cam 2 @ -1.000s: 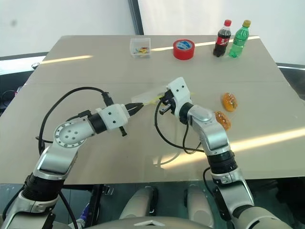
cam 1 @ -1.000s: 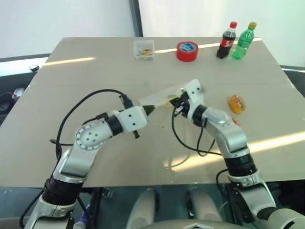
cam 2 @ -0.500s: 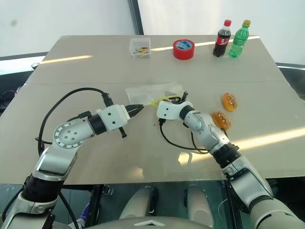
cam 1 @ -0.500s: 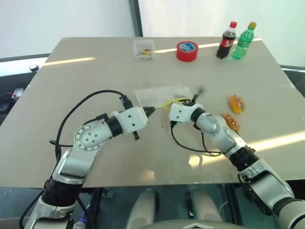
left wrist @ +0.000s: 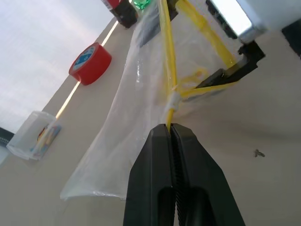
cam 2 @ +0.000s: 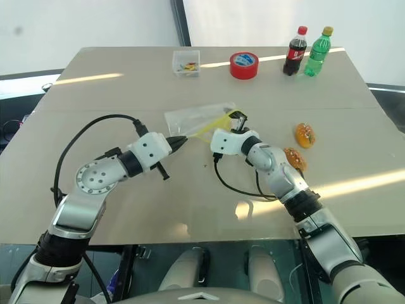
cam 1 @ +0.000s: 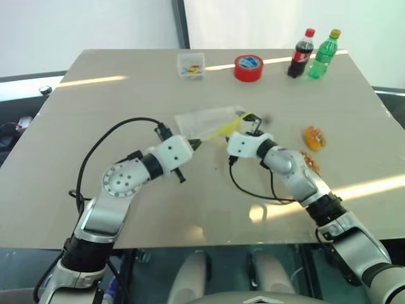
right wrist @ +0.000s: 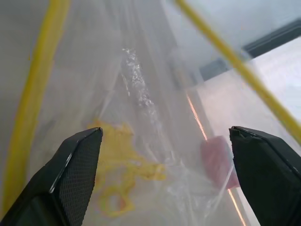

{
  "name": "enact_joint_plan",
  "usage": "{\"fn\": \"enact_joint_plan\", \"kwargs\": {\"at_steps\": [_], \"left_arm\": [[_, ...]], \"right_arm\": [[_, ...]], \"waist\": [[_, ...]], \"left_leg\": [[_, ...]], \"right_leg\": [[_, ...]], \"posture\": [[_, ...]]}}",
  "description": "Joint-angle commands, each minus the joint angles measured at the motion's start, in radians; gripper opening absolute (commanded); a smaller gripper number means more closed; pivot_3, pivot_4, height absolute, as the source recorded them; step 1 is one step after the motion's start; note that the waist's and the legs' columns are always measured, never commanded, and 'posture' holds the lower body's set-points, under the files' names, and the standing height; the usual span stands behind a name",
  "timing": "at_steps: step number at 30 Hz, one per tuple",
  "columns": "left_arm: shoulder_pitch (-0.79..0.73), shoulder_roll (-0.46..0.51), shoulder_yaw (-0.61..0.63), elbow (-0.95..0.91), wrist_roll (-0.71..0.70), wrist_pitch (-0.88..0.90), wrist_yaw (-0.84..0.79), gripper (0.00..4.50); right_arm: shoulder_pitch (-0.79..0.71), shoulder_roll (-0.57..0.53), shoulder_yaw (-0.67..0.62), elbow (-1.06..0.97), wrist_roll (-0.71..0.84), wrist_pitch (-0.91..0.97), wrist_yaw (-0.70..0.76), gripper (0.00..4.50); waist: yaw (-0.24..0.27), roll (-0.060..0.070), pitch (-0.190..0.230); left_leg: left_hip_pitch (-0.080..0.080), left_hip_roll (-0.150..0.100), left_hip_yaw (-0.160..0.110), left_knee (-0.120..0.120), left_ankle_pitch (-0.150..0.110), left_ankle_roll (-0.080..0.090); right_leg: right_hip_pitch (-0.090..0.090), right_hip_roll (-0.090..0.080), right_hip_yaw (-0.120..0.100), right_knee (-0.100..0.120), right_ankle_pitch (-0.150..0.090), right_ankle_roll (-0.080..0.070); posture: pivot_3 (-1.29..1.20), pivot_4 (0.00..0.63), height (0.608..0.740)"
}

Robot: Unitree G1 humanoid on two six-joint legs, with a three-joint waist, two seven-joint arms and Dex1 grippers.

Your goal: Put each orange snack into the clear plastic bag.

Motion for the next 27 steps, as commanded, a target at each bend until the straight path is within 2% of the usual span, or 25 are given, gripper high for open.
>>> {"fn": "enact_joint_plan", "kwargs": {"at_steps": [1, 3, 7, 13, 17, 25, 27], "left_arm": [[-0.020, 0.003, 0.043, 0.021, 0.000, 0.012, 0.027, 0.00], [-0.031, 0.002, 0.042, 0.043, 0.007, 0.007, 0.037, 0.00], [-0.055, -0.018, 0.032, 0.058, 0.010, 0.005, 0.050, 0.00], [-0.069, -0.035, 0.017, 0.079, 0.014, -0.012, 0.047, 0.00], [-0.079, -0.047, 0.004, 0.090, 0.010, -0.017, 0.041, 0.00], [-0.084, -0.052, -0.009, 0.090, 0.006, -0.029, 0.030, 0.00], [-0.085, -0.053, -0.007, 0.087, 0.005, -0.028, 0.028, 0.00]], "right_arm": [[0.065, -0.019, -0.091, -0.163, 0.133, 0.041, 0.098, 4.45], [0.121, -0.033, -0.139, -0.268, 0.225, 0.072, 0.160, 4.45], [0.234, -0.051, -0.249, -0.460, 0.338, 0.275, 0.208, 4.45], [0.446, -0.103, -0.454, -0.697, 0.419, 0.627, 0.192, 4.45], [0.528, -0.134, -0.529, -0.715, 0.451, 0.715, 0.188, 4.45], [0.533, -0.096, -0.575, -0.587, 0.531, 0.773, 0.157, 4.45], [0.531, -0.092, -0.582, -0.567, 0.557, 0.777, 0.162, 3.91]], "waist": [[0.001, 0.000, 0.000], [0.003, 0.000, 0.000], [0.004, 0.000, 0.000], [0.013, 0.000, 0.000], [0.009, 0.000, 0.000], [0.004, 0.000, 0.000], [0.004, 0.000, 0.000]], "left_leg": [[0.000, 0.000, 0.000, 0.000, 0.000, 0.000], [0.000, 0.000, 0.000, 0.000, 0.000, 0.000], [0.000, 0.000, -0.001, 0.001, 0.000, 0.000], [-0.001, 0.000, -0.002, 0.001, 0.000, 0.001], [0.001, 0.000, -0.001, 0.001, 0.000, 0.001], [0.001, 0.000, -0.001, 0.001, 0.000, 0.001], [0.001, 0.000, -0.001, 0.002, 0.000, 0.001]], "right_leg": [[0.000, 0.000, 0.000, 0.000, 0.000, 0.000], [0.001, 0.000, 0.000, 0.000, 0.000, 0.000], [0.001, -0.001, -0.001, 0.000, 0.000, 0.000], [0.002, -0.001, -0.002, 0.000, 0.000, 0.000], [0.003, -0.001, -0.001, 0.000, 0.000, 0.000], [0.003, 0.000, -0.001, 0.000, 0.000, 0.000], [0.003, -0.001, -0.001, 0.000, 0.000, 0.000]], "posture": [[0.00, 0.150, 0.740], [0.00, 0.150, 0.740], [0.00, 0.150, 0.740], [0.00, 0.150, 0.740], [0.00, 0.150, 0.740], [0.00, 0.150, 0.740], [0.00, 0.150, 0.740]]}}
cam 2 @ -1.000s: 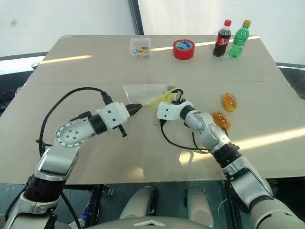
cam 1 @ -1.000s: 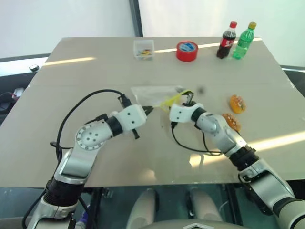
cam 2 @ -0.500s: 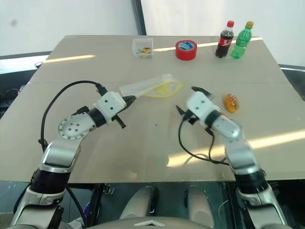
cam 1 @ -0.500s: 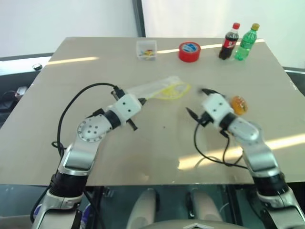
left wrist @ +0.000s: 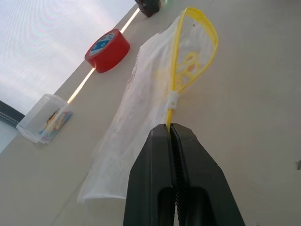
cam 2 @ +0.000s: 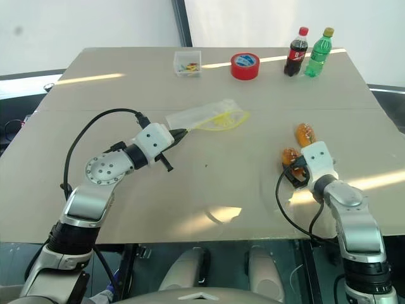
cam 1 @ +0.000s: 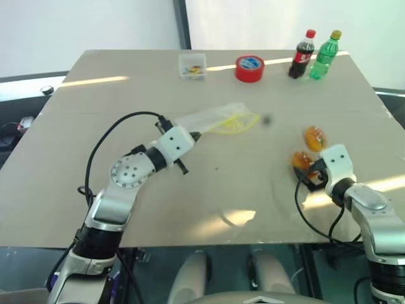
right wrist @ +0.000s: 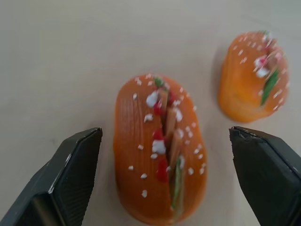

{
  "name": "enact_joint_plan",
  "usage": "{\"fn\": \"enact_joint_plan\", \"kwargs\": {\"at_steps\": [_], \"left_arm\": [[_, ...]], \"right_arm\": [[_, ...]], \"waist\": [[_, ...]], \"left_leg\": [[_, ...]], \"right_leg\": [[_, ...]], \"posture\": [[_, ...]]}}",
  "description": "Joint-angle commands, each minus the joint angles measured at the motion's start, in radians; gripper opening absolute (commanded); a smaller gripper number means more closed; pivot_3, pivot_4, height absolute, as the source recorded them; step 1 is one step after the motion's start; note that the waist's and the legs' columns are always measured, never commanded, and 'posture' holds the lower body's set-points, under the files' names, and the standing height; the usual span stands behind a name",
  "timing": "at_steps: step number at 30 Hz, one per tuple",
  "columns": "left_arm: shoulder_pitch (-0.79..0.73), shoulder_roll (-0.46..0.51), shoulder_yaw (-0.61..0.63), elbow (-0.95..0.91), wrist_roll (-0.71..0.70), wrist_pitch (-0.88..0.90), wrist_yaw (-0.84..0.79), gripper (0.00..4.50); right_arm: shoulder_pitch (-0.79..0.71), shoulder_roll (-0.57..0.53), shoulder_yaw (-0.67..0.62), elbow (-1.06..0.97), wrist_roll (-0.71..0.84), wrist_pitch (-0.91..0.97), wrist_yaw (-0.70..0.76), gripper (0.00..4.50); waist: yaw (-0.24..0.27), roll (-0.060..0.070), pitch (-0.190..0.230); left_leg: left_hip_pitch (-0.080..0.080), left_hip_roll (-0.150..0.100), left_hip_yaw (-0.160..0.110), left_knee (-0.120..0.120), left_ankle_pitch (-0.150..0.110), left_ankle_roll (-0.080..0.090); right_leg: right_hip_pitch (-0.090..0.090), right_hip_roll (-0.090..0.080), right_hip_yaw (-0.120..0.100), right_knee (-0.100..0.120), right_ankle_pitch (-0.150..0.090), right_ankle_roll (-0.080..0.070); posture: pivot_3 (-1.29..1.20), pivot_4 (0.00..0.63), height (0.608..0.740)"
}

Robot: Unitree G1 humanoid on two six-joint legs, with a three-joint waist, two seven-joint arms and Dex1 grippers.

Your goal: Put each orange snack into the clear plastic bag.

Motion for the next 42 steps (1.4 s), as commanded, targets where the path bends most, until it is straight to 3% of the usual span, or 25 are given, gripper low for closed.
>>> {"fn": "enact_joint_plan", "kwargs": {"at_steps": [1, 5, 7, 14, 18, 23, 35, 42], "left_arm": [[-0.017, 0.001, 0.008, -0.018, -0.007, -0.019, -0.002, 0.00], [-0.017, 0.001, 0.010, -0.024, -0.008, -0.014, -0.002, 0.00], [-0.016, -0.001, 0.009, -0.028, -0.008, -0.012, -0.001, 0.00], [-0.010, -0.006, -0.007, -0.038, 0.001, -0.023, -0.003, 0.00], [-0.009, -0.006, -0.024, -0.047, -0.001, -0.051, -0.015, 0.00], [0.010, -0.007, -0.047, -0.092, -0.006, -0.097, -0.033, 0.00], [0.032, -0.001, -0.020, -0.098, -0.008, -0.105, -0.033, 0.00], [0.085, 0.023, -0.032, -0.133, -0.068, -0.136, -0.112, 0.00]], "right_arm": [[-0.008, -0.001, -0.035, 0.003, 0.047, 0.004, 0.003, 3.72], [-0.016, -0.006, -0.044, -0.037, 0.089, 0.003, 0.002, 1.91], [-0.029, -0.009, -0.034, -0.076, 0.113, -0.006, 0.015, 1.35], [-0.201, 0.055, 0.123, -0.159, 0.171, 0.041, 0.002, 1.35], [-0.351, 0.118, 0.253, -0.041, 0.142, 0.042, -0.020, 1.35], [-0.417, 0.112, 0.338, 0.068, 0.102, 0.005, 0.004, 1.35], [-0.453, 0.090, 0.343, 0.148, 0.107, 0.008, 0.055, 1.35], [-0.454, 0.139, 0.309, 0.184, 0.164, 0.023, 0.057, 1.35]], "waist": [[0.000, 0.000, 0.000], [0.001, 0.000, 0.000], [0.000, 0.000, 0.000], [-0.004, 0.000, 0.000], [0.006, 0.000, 0.000], [0.002, 0.000, 0.000], [-0.001, 0.000, 0.000], [-0.004, 0.000, 0.000]], "left_leg": [[0.000, 0.000, 0.000, 0.000, 0.000, 0.000], [0.000, 0.000, 0.000, 0.000, 0.000, 0.000], [0.000, 0.000, 0.000, 0.000, 0.000, 0.000], [0.001, 0.001, 0.000, 0.000, 0.000, 0.000], [-0.001, 0.000, -0.002, 0.001, 0.000, 0.000], [-0.001, -0.001, -0.002, 0.001, 0.000, 0.000], [-0.001, -0.001, -0.001, 0.001, 0.000, 0.000], [-0.001, 0.000, -0.001, 0.001, 0.000, 0.000]], "right_leg": [[0.000, 0.000, 0.000, 0.000, 0.000, 0.000], [0.000, 0.000, 0.000, 0.000, 0.000, 0.000], [0.000, 0.000, 0.000, 0.000, 0.000, 0.000], [0.000, 0.001, 0.000, 0.000, 0.000, 0.000], [0.000, -0.001, -0.002, -0.001, 0.000, 0.000], [0.000, 0.000, -0.002, 0.000, 0.000, 0.000], [-0.001, 0.000, -0.001, 0.000, 0.000, 0.000], [-0.001, 0.000, -0.001, 0.000, 0.000, 0.000]], "posture": [[0.00, 0.150, 0.740], [0.00, 0.150, 0.740], [0.00, 0.150, 0.740], [0.00, 0.150, 0.740], [0.00, 0.150, 0.740], [0.00, 0.150, 0.740], [0.00, 0.150, 0.740], [0.00, 0.150, 0.740]]}}
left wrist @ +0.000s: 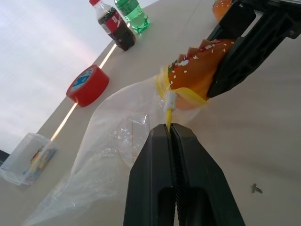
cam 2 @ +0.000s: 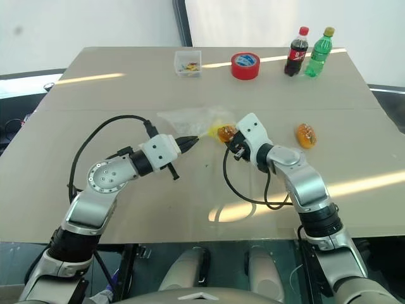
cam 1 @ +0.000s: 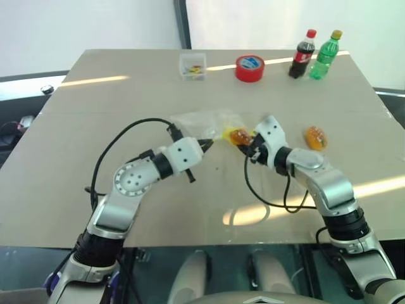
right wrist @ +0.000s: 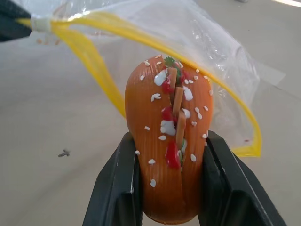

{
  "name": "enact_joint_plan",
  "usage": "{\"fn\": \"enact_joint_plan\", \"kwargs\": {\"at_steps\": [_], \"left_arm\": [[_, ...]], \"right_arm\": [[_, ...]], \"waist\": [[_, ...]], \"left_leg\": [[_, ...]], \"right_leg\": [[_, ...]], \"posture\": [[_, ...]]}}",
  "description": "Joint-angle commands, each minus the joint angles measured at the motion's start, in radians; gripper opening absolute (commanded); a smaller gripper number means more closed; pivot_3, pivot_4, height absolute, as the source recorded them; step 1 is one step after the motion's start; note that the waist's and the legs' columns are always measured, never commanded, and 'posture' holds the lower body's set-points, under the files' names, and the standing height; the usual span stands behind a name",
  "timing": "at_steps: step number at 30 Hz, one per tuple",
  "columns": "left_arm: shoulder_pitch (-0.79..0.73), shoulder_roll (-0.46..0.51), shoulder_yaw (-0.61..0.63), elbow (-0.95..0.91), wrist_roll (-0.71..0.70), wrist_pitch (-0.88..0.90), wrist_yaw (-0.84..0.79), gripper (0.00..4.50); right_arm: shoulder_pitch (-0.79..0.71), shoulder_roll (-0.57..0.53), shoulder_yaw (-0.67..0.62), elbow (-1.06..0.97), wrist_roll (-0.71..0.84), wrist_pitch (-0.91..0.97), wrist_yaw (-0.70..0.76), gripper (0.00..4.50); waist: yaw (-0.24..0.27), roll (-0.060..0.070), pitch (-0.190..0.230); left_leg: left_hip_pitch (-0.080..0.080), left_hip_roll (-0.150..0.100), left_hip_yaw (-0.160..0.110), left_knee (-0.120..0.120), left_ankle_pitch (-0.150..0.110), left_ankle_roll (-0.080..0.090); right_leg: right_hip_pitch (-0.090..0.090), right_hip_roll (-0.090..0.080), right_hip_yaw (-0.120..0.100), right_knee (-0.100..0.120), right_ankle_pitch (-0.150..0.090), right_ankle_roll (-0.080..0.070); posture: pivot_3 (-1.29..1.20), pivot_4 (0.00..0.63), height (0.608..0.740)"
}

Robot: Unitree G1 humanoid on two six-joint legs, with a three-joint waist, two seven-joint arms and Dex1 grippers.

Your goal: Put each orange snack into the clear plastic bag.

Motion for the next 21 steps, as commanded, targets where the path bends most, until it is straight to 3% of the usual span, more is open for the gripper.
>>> {"fn": "enact_joint_plan", "kwargs": {"at_steps": [1, 8, 15, 18, 21], "left_arm": [[0.026, 0.024, 0.007, -0.049, -0.046, -0.047, -0.050, 0.00], [0.057, 0.068, 0.015, -0.025, -0.057, -0.120, -0.109, 0.00], [0.053, 0.049, 0.020, -0.021, -0.054, -0.113, -0.086, 0.00], [0.047, 0.034, 0.034, -0.015, -0.056, -0.077, -0.057, 0.00], [0.040, 0.023, 0.042, 0.002, -0.039, -0.032, -0.018, 0.00]], "right_arm": [[-0.019, 0.046, -0.044, 0.022, 0.058, 0.001, 0.010, 1.35], [-0.056, 0.086, -0.049, 0.143, 0.067, -0.056, 0.025, 1.35], [-0.082, 0.144, -0.004, 0.246, -0.005, -0.191, -0.007, 1.35], [-0.078, 0.147, 0.001, 0.254, -0.018, -0.219, 0.001, 2.33], [-0.067, 0.128, -0.015, 0.212, -0.038, -0.222, -0.021, 3.77]], "waist": [[0.001, 0.000, 0.000], [0.003, 0.000, 0.000], [-0.002, 0.001, 0.000], [-0.001, 0.001, 0.000], [0.002, 0.001, 0.000]], "left_leg": [[0.000, 0.000, 0.000, 0.000, 0.000, 0.000], [0.000, 0.000, 0.000, 0.000, 0.000, 0.000], [0.000, 0.000, 0.000, 0.000, 0.000, 0.000], [0.000, 0.000, 0.000, 0.000, 0.000, 0.000], [0.000, 0.000, 0.000, 0.000, 0.000, 0.000]], "right_leg": [[0.000, 0.000, 0.000, 0.000, 0.000, 0.000], [0.000, 0.000, 0.000, 0.000, 0.000, 0.000], [0.000, 0.000, 0.000, 0.000, 0.000, 0.000], [-0.001, 0.000, 0.000, 0.000, 0.000, 0.000], [-0.001, 0.000, 0.000, 0.000, 0.000, 0.000]], "posture": [[0.00, 0.150, 0.740], [0.00, 0.150, 0.740], [0.00, 0.150, 0.740], [0.00, 0.150, 0.740], [0.00, 0.150, 0.740]]}}
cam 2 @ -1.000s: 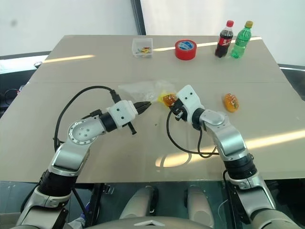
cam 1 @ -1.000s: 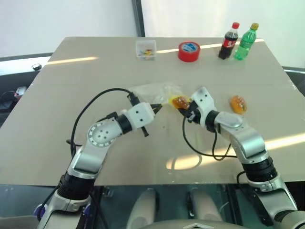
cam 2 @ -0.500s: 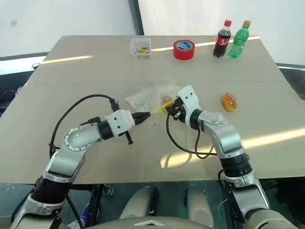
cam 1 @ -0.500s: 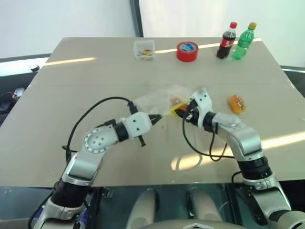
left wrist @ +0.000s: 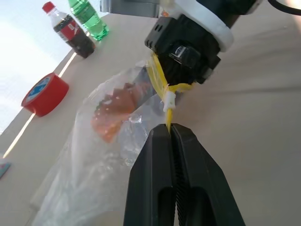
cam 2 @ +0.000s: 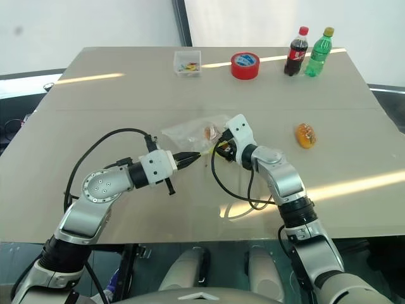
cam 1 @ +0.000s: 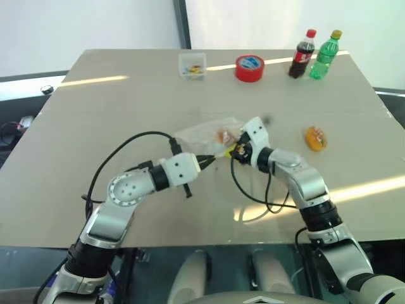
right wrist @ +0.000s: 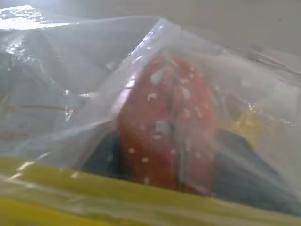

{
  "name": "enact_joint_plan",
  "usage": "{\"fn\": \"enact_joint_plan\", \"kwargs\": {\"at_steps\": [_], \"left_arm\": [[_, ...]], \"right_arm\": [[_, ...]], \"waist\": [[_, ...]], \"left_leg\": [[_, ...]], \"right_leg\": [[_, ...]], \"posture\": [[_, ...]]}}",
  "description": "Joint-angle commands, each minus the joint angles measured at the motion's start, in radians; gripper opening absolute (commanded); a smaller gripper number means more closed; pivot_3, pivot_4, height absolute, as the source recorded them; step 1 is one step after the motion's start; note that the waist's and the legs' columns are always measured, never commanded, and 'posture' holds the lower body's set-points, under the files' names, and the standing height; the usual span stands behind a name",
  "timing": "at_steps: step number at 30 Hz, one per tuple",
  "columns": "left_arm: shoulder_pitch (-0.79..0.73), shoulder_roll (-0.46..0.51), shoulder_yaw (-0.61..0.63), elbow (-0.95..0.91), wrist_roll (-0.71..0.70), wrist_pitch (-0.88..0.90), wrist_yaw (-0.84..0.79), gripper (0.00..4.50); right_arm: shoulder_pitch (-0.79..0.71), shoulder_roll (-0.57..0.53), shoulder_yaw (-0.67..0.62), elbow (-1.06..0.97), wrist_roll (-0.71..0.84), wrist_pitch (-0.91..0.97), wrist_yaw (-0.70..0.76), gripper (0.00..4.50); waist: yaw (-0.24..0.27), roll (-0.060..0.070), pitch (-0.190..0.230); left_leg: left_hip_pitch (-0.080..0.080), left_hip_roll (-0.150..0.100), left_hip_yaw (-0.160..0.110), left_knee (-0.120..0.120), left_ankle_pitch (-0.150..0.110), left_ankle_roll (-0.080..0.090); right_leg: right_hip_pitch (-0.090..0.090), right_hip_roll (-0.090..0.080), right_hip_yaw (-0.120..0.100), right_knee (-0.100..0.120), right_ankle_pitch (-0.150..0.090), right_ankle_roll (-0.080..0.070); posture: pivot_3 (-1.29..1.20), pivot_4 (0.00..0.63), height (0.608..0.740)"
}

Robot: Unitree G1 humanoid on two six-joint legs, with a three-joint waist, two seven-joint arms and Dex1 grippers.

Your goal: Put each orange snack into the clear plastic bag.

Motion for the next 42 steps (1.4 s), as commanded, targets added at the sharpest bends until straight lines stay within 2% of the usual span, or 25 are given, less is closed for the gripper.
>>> {"fn": "enact_joint_plan", "kwargs": {"at_steps": [1, 2, 8, 11, 16, 20, 25, 29, 34, 37, 42], "left_arm": [[-0.021, -0.016, 0.037, 0.008, 0.016, 0.048, 0.065, 0.00], [-0.025, -0.023, 0.041, 0.015, 0.016, 0.067, 0.079, 0.00], [-0.047, -0.050, 0.053, 0.048, 0.024, 0.114, 0.136, 0.00], [-0.057, -0.051, 0.053, 0.061, 0.031, 0.118, 0.147, 0.00], [-0.069, -0.056, 0.043, 0.071, 0.037, 0.112, 0.146, 0.00], [-0.069, -0.049, 0.027, 0.078, 0.059, 0.086, 0.143, 0.00], [-0.069, -0.050, 0.033, 0.074, 0.058, 0.088, 0.140, 0.00], [-0.063, -0.051, 0.038, 0.062, 0.054, 0.093, 0.141, 0.00], [-0.065, -0.056, 0.045, 0.058, 0.044, 0.110, 0.144, 0.00], [-0.072, -0.062, 0.047, 0.059, 0.041, 0.119, 0.148, 0.00], [-0.072, -0.069, 0.045, 0.058, 0.045, 0.119, 0.149, 0.00]], "right_arm": [[-0.003, -0.037, -0.027, -0.091, -0.017, -0.016, -0.013, 4.30], [0.007, -0.059, -0.040, -0.127, -0.013, -0.003, -0.007, 4.46], [0.093, -0.188, -0.159, -0.339, 0.073, 0.098, 0.032, 4.46], [0.133, -0.260, -0.225, -0.364, 0.051, 0.099, 0.001, 4.46], [0.128, -0.324, -0.286, -0.161, -0.120, 0.000, -0.211, 4.46], [0.101, -0.288, -0.330, 0.006, -0.148, -0.054, -0.317, 4.46], [0.091, -0.232, -0.377, 0.105, -0.114, -0.057, -0.361, 4.46], [0.103, -0.223, -0.395, 0.110, -0.098, -0.067, -0.360, 3.20], [0.129, -0.233, -0.371, 0.003, -0.072, -0.096, -0.294, 1.03], [0.185, -0.262, -0.286, -0.158, -0.036, -0.076, -0.153, 1.03], [0.228, -0.265, -0.135, -0.402, 0.049, 0.022, -0.005, 1.03]], "waist": [[0.001, 0.000, 0.000], [0.002, 0.000, 0.000], [0.004, 0.000, 0.000], [0.004, 0.000, 0.000], [0.002, 0.000, 0.000], [-0.001, 0.000, 0.000], [0.000, 0.000, 0.000], [0.001, 0.000, 0.000], [0.001, 0.000, 0.000], [0.000, 0.000, 0.000], [-0.002, 0.000, 0.000]], "left_leg": [[0.000, 0.000, 0.000, 0.000, 0.000, 0.000], [0.000, 0.000, 0.000, 0.000, 0.000, 0.000], [-0.001, 0.000, 0.000, 0.000, 0.000, 0.000], [-0.001, 0.000, 0.000, 0.000, 0.000, 0.000], [0.000, -0.001, 0.000, 0.000, 0.000, 0.000], [0.000, -0.001, 0.002, 0.000, 0.000, 0.000], [0.000, 0.000, 0.003, -0.001, 0.000, 0.000], [0.000, 0.000, 0.003, 0.000, 0.000, 0.000], [0.000, 0.000, 0.003, 0.000, 0.000, 0.000], [0.000, 0.000, 0.002, 0.000, 0.000, 0.000], [0.000, 0.002, 0.002, 0.000, 0.000, 0.000]], "right_leg": [[0.000, 0.000, 0.000, 0.000, 0.000, 0.000], [0.000, 0.000, 0.000, 0.000, 0.000, 0.000], [0.000, 0.000, -0.001, -0.001, 0.000, 0.000], [0.000, 0.000, 0.000, 0.000, 0.000, 0.000], [0.001, 0.000, 0.000, 0.000, 0.000, 0.000], [0.000, 0.000, 0.002, 0.000, 0.000, 0.000], [0.000, 0.000, 0.002, 0.000, 0.000, 0.000], [0.000, 0.000, 0.002, 0.000, 0.000, 0.000], [0.000, 0.000, 0.002, 0.000, 0.000, 0.000], [0.000, 0.000, 0.002, 0.000, 0.000, 0.000], [0.000, 0.001, 0.002, 0.000, 0.000, 0.000]], "posture": [[0.00, 0.150, 0.740], [0.00, 0.150, 0.740], [0.00, 0.150, 0.740], [0.00, 0.150, 0.740], [0.00, 0.150, 0.740], [0.00, 0.150, 0.740], [0.00, 0.150, 0.740], [0.00, 0.150, 0.740], [0.00, 0.150, 0.740], [0.00, 0.150, 0.740], [0.00, 0.150, 0.740]]}}
